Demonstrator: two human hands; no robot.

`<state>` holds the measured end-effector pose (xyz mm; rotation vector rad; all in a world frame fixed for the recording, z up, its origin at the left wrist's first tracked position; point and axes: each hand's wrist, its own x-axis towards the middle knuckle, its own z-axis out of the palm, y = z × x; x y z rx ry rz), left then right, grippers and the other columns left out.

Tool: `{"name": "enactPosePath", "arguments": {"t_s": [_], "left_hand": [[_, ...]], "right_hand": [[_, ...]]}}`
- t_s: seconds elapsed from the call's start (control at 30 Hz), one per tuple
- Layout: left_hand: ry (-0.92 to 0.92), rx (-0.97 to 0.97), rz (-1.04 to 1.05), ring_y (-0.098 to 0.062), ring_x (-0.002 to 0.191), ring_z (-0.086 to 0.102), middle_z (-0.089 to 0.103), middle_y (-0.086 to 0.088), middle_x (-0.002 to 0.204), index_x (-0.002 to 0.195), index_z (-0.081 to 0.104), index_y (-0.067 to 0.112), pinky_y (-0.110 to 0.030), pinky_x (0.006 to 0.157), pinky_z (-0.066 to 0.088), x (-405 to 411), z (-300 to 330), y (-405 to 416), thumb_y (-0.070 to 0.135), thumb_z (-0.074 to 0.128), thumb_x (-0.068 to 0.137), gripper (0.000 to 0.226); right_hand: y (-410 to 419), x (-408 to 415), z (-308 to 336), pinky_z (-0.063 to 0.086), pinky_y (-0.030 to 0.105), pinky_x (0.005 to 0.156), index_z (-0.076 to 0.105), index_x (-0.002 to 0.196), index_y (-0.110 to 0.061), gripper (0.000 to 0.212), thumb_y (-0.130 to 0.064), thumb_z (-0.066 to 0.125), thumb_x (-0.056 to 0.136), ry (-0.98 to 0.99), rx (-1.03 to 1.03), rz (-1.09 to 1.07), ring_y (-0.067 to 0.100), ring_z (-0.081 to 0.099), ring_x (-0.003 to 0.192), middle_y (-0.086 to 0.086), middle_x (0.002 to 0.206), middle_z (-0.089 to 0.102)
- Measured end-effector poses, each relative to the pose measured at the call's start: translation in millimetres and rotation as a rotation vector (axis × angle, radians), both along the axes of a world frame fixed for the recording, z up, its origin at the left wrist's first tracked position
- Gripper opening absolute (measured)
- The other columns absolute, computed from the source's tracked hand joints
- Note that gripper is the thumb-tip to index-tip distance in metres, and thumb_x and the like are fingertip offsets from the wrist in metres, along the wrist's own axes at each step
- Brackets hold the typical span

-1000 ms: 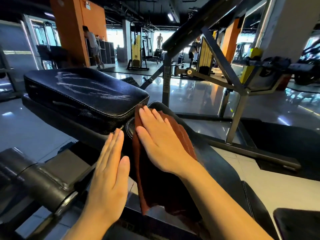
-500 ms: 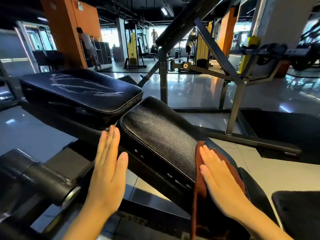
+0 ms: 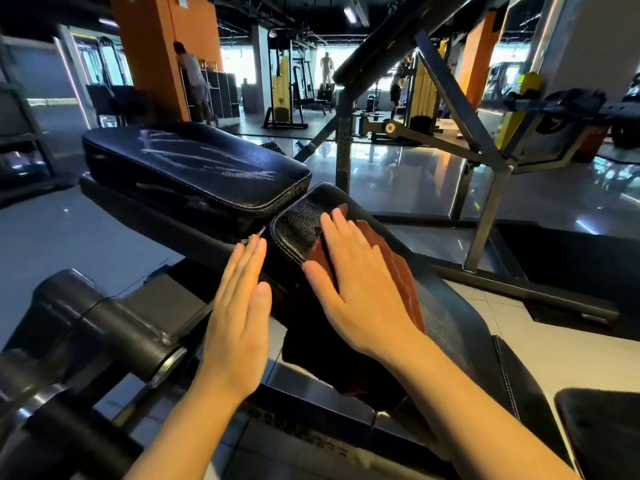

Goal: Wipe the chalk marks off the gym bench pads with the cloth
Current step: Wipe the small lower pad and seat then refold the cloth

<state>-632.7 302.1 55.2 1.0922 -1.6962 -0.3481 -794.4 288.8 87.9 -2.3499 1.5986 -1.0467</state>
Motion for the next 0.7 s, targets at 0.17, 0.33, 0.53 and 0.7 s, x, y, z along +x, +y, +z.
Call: {"name": "enactPosePath", "arguments": {"t_s": [0.17, 0.33, 0.53, 0.7], "left_hand": [[-0.039, -0.017, 0.013, 0.011, 0.142, 0.006, 0.012, 0.028, 0.150, 0.141, 0.015, 0.039, -0.007, 0.113, 0.003, 0.8, -3.4, 1.0, 0.044, 0.016, 0.093, 0.048], [-0.020, 0.003, 0.018, 0.015, 0.139, 0.006, 0.013, 0.033, 0.145, 0.141, 0.019, 0.034, -0.002, 0.110, 0.002, 2.7, -1.3, 3.1, 0.043, 0.018, 0.093, 0.049], [0.137, 0.056, -0.009, 0.023, 0.134, 0.011, 0.021, 0.037, 0.141, 0.138, 0.028, 0.038, 0.000, 0.107, 0.007, -1.6, 2.3, 4.5, 0.037, 0.024, 0.093, 0.045], [0.185, 0.079, -0.048, 0.022, 0.134, 0.015, 0.025, 0.041, 0.137, 0.129, 0.028, 0.051, -0.001, 0.108, 0.011, 1.0, 5.2, 6.5, 0.043, 0.024, 0.093, 0.037]], "right_hand": [[37.2, -66.2, -50.3, 0.008, 0.051, 0.121, -0.005, 0.154, -0.040, 0.086, -0.063, 0.043, 0.086, 0.178, 0.005, 0.047, 0.006, -0.009, 0.149, -0.018, 0.162, -0.009], [49.5, -82.8, -69.1, 0.019, 0.055, 0.118, -0.002, 0.154, -0.041, 0.085, -0.065, 0.044, 0.086, 0.188, -0.026, -0.045, 0.012, 0.004, 0.150, -0.012, 0.163, 0.003], [27.3, -33.1, -43.5, 0.028, 0.053, 0.115, 0.021, 0.152, -0.021, 0.081, -0.067, 0.036, 0.087, 0.131, -0.086, -0.159, 0.023, 0.025, 0.145, 0.003, 0.158, 0.028], [-9.4, 39.9, 6.2, 0.020, 0.048, 0.119, 0.017, 0.154, -0.013, 0.082, -0.063, 0.034, 0.091, 0.126, -0.096, -0.180, 0.024, 0.016, 0.148, 0.005, 0.161, 0.019]]}}
